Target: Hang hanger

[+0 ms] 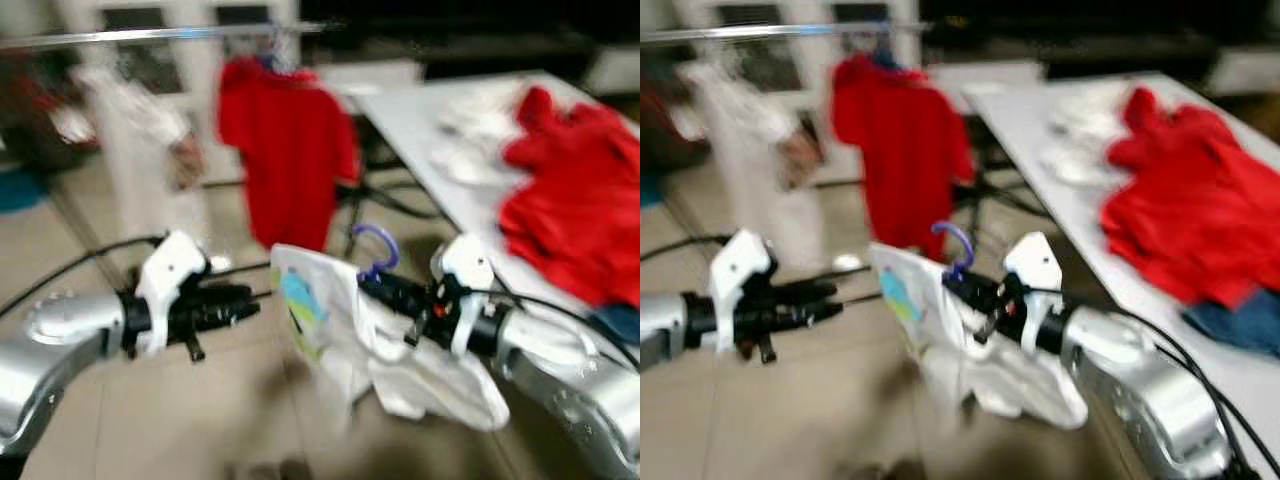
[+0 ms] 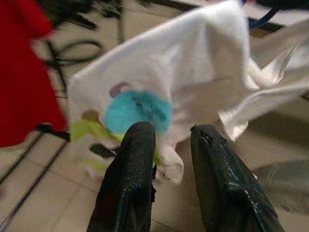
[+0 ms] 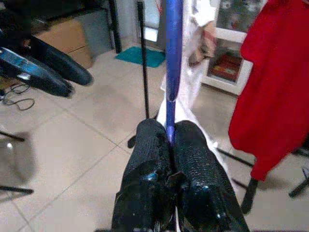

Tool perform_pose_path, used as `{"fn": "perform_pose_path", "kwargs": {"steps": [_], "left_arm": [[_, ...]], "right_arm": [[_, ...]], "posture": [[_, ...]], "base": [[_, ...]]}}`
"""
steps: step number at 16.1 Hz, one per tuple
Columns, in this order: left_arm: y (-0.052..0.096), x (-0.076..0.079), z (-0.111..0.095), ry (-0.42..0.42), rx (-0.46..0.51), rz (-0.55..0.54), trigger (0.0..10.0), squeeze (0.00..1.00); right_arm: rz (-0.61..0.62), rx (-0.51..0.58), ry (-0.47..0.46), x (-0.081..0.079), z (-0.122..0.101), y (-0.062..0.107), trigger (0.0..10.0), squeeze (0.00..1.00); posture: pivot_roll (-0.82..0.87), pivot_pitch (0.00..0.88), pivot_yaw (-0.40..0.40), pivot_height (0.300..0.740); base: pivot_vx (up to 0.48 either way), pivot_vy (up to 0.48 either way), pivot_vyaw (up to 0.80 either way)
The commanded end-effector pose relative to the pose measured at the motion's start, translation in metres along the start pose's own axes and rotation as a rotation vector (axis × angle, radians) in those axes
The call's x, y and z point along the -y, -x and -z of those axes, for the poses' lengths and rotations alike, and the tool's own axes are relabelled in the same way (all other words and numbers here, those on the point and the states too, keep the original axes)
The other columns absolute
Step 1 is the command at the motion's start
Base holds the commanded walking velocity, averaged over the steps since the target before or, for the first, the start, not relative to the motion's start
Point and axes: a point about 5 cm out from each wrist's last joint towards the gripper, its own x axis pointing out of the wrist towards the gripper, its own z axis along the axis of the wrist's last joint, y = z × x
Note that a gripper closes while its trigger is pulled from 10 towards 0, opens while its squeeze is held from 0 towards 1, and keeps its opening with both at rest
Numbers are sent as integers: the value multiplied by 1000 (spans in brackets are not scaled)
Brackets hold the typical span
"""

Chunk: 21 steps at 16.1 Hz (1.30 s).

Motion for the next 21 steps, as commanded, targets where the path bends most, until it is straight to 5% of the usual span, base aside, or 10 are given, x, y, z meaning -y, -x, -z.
{"fn": "perform_pose_path", "kwargs": {"steps": [1,6,7,8,11,12,14,16,17,21], "left_arm": [[3,0,-9,-34,48,-3,10000,0],[-7,-20,-13,-55,138,-261,10000,0],[-15,-19,-10,4,165,-250,10000,769],[-19,-20,-8,34,174,-241,10000,1000],[-43,-24,-16,9,206,-305,10000,1000],[-54,-22,-20,13,219,-279,10000,0],[-79,-17,-25,37,237,-216,10000,0],[-87,-17,-33,50,275,-196,10000,0],[-89,-17,-38,87,314,-163,10000,1000],[-99,-21,-49,93,352,-146,10000,1000]], "right_arm": [[51,15,24,8,-3,-1,10000,0],[163,88,0,26,-7,-13,10000,0],[213,115,-13,31,-12,-19,10000,0],[235,129,-17,32,-15,-22,10000,0],[371,188,-80,45,-24,-27,10000,0],[414,192,-106,49,-27,-30,10000,0],[453,209,-142,52,-33,-39,10000,0],[448,215,-159,50,-37,-47,10000,0],[438,206,-155,49,-39,-52,10000,0],[423,199,-146,50,-47,-60,10000,0]], "posture": [[51,0,-21,740],[87,0,-40,740],[73,0,-30,740],[70,0,-29,740],[62,0,-32,740],[48,0,-29,740],[56,0,-38,740],[46,0,-34,740],[39,0,-37,740],[33,0,-52,740]], "base": [[0,0,800],[0,0,800],[0,0,800],[0,0,800],[0,0,267],[0,0,0],[0,0,0],[0,0,0],[0,0,0],[0,0,0]]}}
